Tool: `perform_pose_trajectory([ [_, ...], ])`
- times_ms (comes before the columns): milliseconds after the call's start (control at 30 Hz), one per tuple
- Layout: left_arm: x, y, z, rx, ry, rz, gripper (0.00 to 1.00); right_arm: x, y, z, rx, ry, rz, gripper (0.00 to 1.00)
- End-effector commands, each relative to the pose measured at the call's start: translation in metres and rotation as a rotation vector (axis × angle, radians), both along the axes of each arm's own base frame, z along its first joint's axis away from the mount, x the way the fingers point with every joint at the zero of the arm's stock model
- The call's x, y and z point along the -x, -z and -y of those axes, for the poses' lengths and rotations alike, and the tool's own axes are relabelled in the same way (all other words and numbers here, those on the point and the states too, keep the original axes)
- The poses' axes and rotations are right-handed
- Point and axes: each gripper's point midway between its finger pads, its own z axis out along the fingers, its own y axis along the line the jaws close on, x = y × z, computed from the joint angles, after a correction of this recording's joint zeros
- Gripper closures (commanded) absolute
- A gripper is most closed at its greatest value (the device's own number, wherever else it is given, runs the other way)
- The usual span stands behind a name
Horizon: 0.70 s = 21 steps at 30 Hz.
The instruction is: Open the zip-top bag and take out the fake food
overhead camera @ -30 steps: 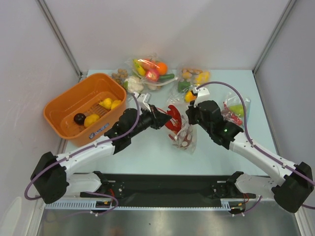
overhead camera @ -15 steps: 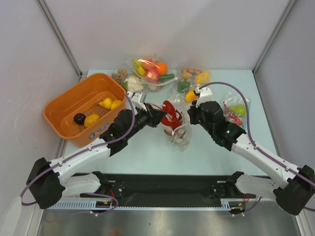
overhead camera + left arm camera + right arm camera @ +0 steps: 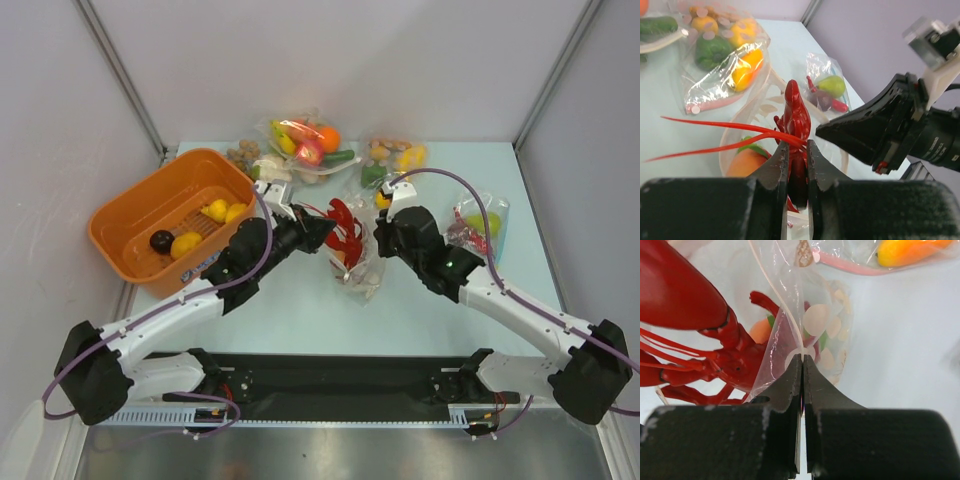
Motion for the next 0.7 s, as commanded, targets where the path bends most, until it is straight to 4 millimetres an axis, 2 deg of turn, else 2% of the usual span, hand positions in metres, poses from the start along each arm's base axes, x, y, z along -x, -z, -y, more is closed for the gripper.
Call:
perform_pose_trajectory([
  [0, -0.010, -0.070, -0.007, 0.105, -0.036, 0.159, 1.00, -0.001, -0.007, -0.008, -0.033, -0.004, 0.018, 1.00],
  [167, -0.013, -0.079, -0.006, 0.102, -0.036, 0.174, 1.00, 0.001, -0.008, -0.010, -0.032, -0.010, 0.024, 1.00],
  [300, -0.016, -0.084, -0.009, 0.083, -0.044, 0.190, 1.00, 0.007, -0.020, -0.010, -0.052, -0.018, 0.046, 1.00],
  [467, -0.020, -0.078, -0.002, 0.070, -0.025, 0.176, 1.00, 0.014, -0.040, -0.016, -0.099, -0.041, 0.082, 1.00],
  [667, -0.024, -0.074, 0.007, 0.078, -0.009, 0.166, 1.00, 0.016, -0.038, -0.025, -0.093, -0.056, 0.076, 1.00],
])
